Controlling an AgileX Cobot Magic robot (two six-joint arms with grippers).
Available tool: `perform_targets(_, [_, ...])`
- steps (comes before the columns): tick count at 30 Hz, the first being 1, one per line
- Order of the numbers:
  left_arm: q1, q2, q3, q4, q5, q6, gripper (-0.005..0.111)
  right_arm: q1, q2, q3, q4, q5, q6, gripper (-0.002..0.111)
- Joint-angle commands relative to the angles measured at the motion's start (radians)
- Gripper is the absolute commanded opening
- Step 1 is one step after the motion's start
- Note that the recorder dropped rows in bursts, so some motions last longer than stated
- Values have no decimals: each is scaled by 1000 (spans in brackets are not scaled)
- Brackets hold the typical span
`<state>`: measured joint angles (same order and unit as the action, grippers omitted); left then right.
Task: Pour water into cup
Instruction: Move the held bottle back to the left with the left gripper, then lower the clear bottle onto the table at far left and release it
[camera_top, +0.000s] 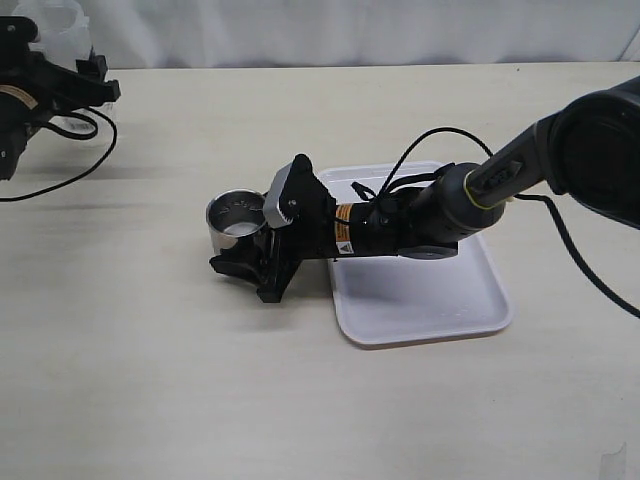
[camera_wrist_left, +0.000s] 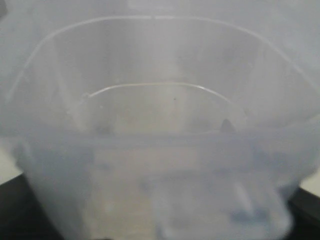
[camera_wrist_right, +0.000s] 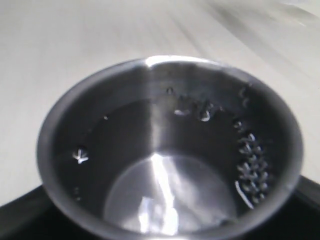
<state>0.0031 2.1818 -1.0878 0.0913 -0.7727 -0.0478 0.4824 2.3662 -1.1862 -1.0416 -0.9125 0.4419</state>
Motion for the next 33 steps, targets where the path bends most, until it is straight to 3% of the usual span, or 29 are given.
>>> perform_targets(1, [1, 30, -12, 2, -32, -9, 0, -6, -2, 0, -17, 24, -5, 4])
perform_targets(25, [1, 45, -14, 19, -26, -9, 1, -6, -2, 0, -17, 24, -5, 4])
perform_targets(28, [1, 45, -14, 55, -29, -9, 13, -6, -2, 0, -17, 26, -5, 4])
perform_targets(33, [1, 45, -14, 54, -33, -9, 51, -6, -2, 0, -17, 26, -5, 4])
